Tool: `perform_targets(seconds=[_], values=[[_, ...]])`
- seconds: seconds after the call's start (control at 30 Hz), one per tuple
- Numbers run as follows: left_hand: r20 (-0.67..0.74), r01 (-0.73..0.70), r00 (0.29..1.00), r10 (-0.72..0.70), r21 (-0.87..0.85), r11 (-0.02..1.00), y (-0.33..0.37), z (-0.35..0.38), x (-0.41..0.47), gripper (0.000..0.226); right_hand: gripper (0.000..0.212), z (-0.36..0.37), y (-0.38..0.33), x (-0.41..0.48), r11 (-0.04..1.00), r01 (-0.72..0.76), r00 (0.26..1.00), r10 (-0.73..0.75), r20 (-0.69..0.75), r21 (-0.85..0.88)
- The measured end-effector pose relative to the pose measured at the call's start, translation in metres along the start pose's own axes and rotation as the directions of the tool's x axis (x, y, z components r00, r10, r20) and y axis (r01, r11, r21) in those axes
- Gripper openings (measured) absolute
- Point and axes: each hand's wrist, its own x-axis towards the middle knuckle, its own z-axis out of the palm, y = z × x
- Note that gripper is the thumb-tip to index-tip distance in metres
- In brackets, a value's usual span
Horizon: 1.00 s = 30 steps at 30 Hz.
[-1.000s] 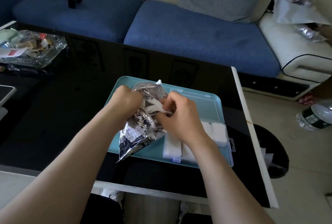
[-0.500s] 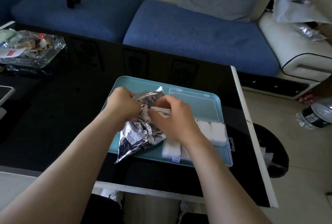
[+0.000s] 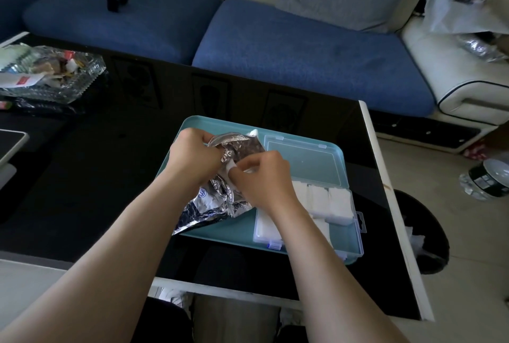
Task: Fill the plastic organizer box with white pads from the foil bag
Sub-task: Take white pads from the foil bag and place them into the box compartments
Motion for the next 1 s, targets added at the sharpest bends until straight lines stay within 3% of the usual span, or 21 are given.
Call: perform_targets(seconds=[0.2,0.3,0.47,0.6,0.73,0.87,1.0], values=[[-0.154,0.010,0.988,0.004,0.092,0.996,-0.001,-0.004,0.001,0.016,0.009,-0.001,-0.002,0.002,1.000,0.018,0.998,-0.017,0.061,-0.012],[-0.209,0.031,0.978,-0.011,0.091,0.995,-0.001,-0.005,0.001,0.020,0.010,0.000,-0.001,0.003,0.998,0.065,0.998,-0.065,-0.007,0.010],[-0.177,-0.079,0.981,0.075,-0.014,0.997,0.002,-0.007,-0.002,0.037,0.012,0.005,0.007,0.008,0.993,0.105,0.987,-0.098,-0.130,0.049],[-0.160,-0.198,0.964,0.211,0.092,0.976,0.002,-0.006,-0.003,0.022,0.011,0.010,0.010,0.009,0.982,0.180,0.965,-0.166,-0.201,0.050],[-0.191,-0.267,0.937,0.294,0.154,0.951,0.003,-0.003,-0.007,0.027,0.010,0.010,0.007,0.008,0.970,0.230,0.941,-0.203,-0.271,0.072],[-0.206,-0.261,0.938,0.277,0.103,0.960,0.011,0.001,-0.011,0.014,0.011,0.010,0.005,0.010,0.968,0.195,0.937,-0.135,-0.323,0.161],[-0.102,-0.210,0.969,0.225,0.142,0.967,0.016,0.003,-0.017,0.031,0.012,0.008,0.006,0.013,0.949,0.153,0.929,-0.042,-0.367,0.277]])
